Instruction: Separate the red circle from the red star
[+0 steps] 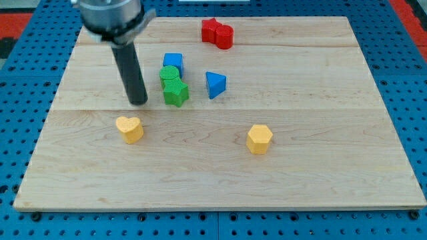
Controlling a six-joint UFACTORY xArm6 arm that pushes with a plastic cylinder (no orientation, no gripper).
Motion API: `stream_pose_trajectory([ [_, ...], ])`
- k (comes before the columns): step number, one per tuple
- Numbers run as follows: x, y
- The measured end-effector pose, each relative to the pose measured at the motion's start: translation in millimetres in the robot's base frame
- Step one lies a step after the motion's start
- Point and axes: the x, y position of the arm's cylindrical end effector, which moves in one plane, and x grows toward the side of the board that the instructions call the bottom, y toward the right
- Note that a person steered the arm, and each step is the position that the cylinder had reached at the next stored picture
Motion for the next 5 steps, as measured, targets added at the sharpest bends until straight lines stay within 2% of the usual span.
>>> stream_pose_trajectory([
  [1, 26.9, 42.7],
  [3, 27.8, 134.8],
  [5, -17.0, 140.6],
])
